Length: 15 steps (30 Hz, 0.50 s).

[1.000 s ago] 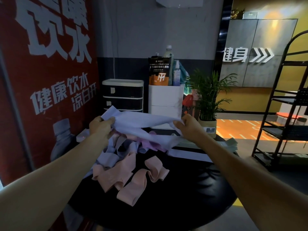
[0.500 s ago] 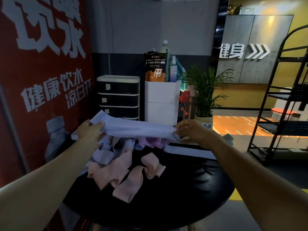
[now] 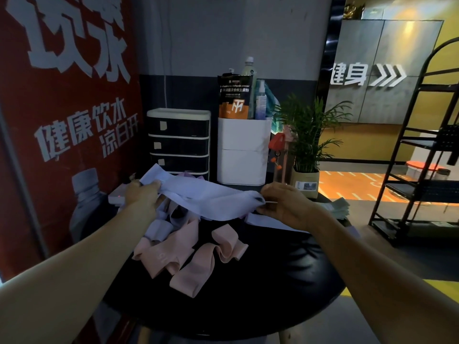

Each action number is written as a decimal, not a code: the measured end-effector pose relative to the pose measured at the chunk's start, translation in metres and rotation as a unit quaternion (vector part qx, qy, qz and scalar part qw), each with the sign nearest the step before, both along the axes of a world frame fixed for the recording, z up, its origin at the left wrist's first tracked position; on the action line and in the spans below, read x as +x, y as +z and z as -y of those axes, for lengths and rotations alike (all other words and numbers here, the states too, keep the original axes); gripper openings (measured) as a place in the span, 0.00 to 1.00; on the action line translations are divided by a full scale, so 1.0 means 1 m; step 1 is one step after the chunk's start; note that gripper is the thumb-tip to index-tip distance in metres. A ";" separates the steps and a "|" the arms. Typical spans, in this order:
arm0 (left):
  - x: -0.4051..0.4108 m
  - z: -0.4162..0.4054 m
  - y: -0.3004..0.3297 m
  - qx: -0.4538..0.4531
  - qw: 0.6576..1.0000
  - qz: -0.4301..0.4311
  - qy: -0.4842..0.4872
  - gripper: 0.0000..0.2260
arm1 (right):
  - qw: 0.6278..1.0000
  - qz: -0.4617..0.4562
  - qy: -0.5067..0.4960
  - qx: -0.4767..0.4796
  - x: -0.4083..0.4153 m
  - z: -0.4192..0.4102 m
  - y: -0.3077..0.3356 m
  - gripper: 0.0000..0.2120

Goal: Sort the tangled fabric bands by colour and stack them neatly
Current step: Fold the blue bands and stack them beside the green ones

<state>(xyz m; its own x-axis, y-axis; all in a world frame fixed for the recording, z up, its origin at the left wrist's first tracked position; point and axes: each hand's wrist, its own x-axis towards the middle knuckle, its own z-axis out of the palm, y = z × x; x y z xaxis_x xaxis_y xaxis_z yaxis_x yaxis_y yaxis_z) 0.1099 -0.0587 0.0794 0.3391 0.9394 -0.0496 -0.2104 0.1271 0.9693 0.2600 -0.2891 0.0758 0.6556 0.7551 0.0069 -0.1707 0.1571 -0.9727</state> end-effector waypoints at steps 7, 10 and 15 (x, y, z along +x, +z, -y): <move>-0.005 -0.003 -0.001 -0.010 1.000 -0.006 -0.005 0.17 | 0.995 0.062 0.004 -0.081 0.000 0.002 -0.002 0.08; -0.009 -0.007 -0.003 -0.009 1.000 -0.011 -0.008 0.18 | 0.989 0.081 -0.054 -0.113 0.001 0.003 -0.002 0.10; -0.011 -0.005 -0.004 -0.001 1.000 -0.004 -0.026 0.18 | 0.939 0.197 -0.228 -0.164 0.009 -0.005 -0.003 0.13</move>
<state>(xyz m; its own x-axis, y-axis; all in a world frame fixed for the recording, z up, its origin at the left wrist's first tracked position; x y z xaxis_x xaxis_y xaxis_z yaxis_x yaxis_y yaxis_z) 0.0992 -0.0537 0.0755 0.3876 0.9202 -0.0542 -0.1959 0.1397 0.9706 0.2687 -0.2836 0.0730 0.9067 0.4004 0.1324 0.2245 -0.1925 -0.9553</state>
